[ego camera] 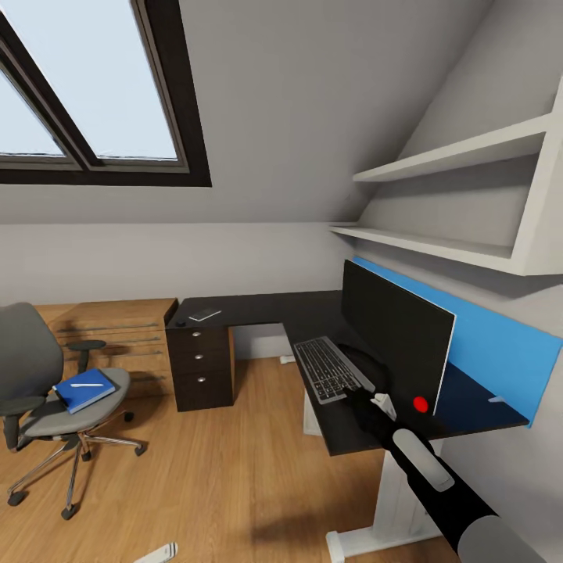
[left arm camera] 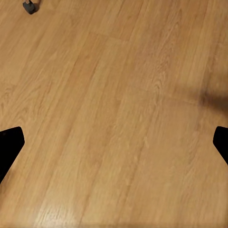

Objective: In the bedroom, organize the workspace by keeping the computer under the desk, ensuring the monitor is on the desk, placing the keyboard on the desk next to the monitor, placing the mouse on the desk next to the keyboard, moving the folder from the swivel chair onto the desk next to the mouse, stacking the notebook on top of the folder with the pen on top of the notebook, and positioning the swivel chair next to the desk.

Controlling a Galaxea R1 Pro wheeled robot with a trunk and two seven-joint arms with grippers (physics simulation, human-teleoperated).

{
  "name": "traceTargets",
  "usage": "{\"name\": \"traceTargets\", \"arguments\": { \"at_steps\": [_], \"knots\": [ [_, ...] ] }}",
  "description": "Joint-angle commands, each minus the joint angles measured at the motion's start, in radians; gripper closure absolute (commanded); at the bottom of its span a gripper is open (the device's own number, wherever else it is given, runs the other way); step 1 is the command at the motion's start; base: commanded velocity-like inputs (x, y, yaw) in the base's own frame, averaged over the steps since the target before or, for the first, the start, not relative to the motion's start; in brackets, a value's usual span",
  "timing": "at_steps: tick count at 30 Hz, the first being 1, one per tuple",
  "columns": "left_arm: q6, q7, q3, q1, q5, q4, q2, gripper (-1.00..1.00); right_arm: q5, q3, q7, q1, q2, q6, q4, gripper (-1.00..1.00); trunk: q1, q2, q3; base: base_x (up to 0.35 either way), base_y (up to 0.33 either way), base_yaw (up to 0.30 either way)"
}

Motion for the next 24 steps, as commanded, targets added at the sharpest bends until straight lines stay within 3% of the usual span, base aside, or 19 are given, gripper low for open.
{"name": "traceTargets", "arguments": {
  "at_steps": [1, 13, 24],
  "knots": [
    [-0.004, 0.002, -0.002, -0.001, 0.006, 0.000, 0.000, -1.00, -0.008, 0.003, -0.001, -0.001, -0.001, -0.001, -0.001, 1.00, 0.000, -0.001, -0.001, 0.000, 0.000, 0.000],
    [-0.005, 0.004, -0.002, -0.001, 0.007, 0.000, -0.001, -1.00, -0.009, 0.006, -0.007, -0.001, 0.001, -0.036, -0.001, 1.00, 0.000, -0.001, -0.001, 0.000, 0.000, 0.000],
    [-0.005, 0.004, -0.002, -0.001, 0.008, 0.000, -0.001, -1.00, -0.009, 0.003, -0.002, -0.001, 0.020, -0.053, -0.001, 1.00, 0.000, -0.001, -0.001, 0.000, 0.000, 0.000]
  ]
}}
